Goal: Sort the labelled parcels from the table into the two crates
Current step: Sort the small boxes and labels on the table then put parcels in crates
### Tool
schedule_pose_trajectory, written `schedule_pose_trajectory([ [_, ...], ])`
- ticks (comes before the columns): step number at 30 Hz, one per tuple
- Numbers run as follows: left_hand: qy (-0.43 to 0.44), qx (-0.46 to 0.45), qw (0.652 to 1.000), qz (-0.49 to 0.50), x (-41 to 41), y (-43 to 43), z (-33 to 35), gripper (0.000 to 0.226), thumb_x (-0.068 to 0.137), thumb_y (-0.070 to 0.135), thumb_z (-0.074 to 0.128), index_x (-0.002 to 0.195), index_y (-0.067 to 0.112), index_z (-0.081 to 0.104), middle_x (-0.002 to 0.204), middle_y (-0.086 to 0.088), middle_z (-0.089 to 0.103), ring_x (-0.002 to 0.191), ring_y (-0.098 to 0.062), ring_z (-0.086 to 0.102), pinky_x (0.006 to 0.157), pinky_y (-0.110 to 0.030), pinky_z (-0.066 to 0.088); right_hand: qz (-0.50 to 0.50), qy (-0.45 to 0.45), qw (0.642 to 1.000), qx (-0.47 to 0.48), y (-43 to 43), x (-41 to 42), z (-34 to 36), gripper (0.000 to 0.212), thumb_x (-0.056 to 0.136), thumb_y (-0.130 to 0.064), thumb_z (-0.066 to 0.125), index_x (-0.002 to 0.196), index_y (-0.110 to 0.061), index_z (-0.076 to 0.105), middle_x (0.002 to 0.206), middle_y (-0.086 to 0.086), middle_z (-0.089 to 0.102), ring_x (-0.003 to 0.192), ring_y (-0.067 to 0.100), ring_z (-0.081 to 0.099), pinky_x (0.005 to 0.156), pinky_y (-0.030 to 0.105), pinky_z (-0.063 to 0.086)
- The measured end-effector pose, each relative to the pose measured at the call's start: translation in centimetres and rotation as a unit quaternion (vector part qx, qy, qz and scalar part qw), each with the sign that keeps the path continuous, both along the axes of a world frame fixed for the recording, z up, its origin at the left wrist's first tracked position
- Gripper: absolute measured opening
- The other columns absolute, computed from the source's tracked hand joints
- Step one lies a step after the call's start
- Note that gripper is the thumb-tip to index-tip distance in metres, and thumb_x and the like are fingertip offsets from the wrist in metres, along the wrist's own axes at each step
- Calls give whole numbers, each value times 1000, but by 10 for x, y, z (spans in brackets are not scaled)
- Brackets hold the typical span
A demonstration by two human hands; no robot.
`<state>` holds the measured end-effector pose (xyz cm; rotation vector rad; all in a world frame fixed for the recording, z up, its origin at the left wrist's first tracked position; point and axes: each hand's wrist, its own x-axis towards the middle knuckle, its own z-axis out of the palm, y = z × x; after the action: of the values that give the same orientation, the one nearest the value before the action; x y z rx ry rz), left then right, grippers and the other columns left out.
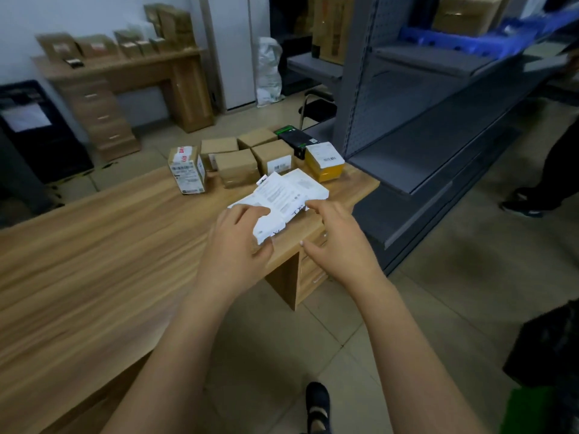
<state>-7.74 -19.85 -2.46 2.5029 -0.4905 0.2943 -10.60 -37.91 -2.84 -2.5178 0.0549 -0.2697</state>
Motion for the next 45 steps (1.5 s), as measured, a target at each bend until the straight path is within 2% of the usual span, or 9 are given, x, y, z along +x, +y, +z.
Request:
schedule_pose_trajectory([
  [3, 20, 0, 999, 32, 38, -16, -8, 46, 87, 28, 67, 130, 28, 52, 134, 7, 48, 122, -14, 41, 91, -29, 40, 26, 19, 999, 5, -15, 47, -8, 64, 88, -23, 68, 144, -29, 38, 145, -5, 40, 132, 14, 39, 94, 23, 35],
  [8, 26, -8, 997, 72, 89, -31, -21, 43, 85, 24, 69, 126, 24, 56, 125, 5, 53, 116, -15, 45, 93, -36, 44, 64, 51, 997, 10, -36, 113, -19, 62, 88, -23, 68, 143, -26, 40, 144, -1, 41, 129, 17, 42, 99, 33, 43],
  [14, 46, 2, 993, 109, 129, -32, -44, 42, 84, 24, 69, 124, 23, 56, 119, 7, 54, 110, -14, 46, 88, -31, 41, 102, 84, 991, 26, -42, 171, -42, 60, 86, -26, 70, 140, -27, 42, 142, -2, 42, 126, 17, 45, 95, 32, 47],
  [21, 118, 22, 986, 115, 178, -11, -86, 47, 81, 23, 68, 126, 18, 56, 119, 1, 55, 114, -22, 49, 92, -35, 42, 115, 153, 981, 34, -24, 223, -83, 61, 86, -30, 71, 140, -28, 42, 143, -2, 42, 123, 18, 48, 95, 35, 50],
  [27, 230, 30, 970, 77, 208, -7, -122, 63, 81, 25, 67, 140, 22, 44, 144, 5, 40, 131, -18, 38, 103, -34, 38, 90, 243, 965, 40, -18, 249, -119, 62, 84, -26, 72, 139, -28, 43, 141, 0, 43, 118, 18, 52, 96, 37, 50],
  [31, 289, 38, 953, 80, 218, -9, -146, 77, 81, 29, 67, 149, 23, 31, 158, 1, 22, 143, -19, 21, 112, -32, 28, 98, 276, 956, 30, -18, 263, -137, 64, 83, -23, 70, 141, -27, 41, 139, 0, 41, 117, 17, 51, 95, 35, 48],
  [35, 324, 52, 941, 79, 221, -13, -161, 82, 82, 34, 67, 152, 24, 24, 160, 1, 16, 146, -17, 15, 111, -28, 25, 117, 299, 947, 10, -21, 269, -152, 66, 84, -21, 68, 143, -27, 40, 140, -2, 41, 122, 17, 48, 98, 31, 45],
  [40, 329, 67, 938, 84, 222, -18, -173, 84, 80, 35, 71, 150, 23, 25, 157, 3, 20, 141, -16, 23, 101, -24, 31, 156, 298, 942, 7, -20, 280, -165, 68, 84, -13, 65, 145, -22, 38, 141, 0, 40, 132, 17, 38, 108, 28, 35],
  [45, 354, 88, 923, 122, 219, -20, -176, 99, 79, 44, 73, 154, 19, 13, 163, 0, 2, 146, -20, 13, 116, -31, 21, 209, 317, 925, 5, -19, 286, -167, 70, 86, -11, 64, 148, -25, 34, 141, -1, 39, 132, 17, 38, 104, 25, 34],
])
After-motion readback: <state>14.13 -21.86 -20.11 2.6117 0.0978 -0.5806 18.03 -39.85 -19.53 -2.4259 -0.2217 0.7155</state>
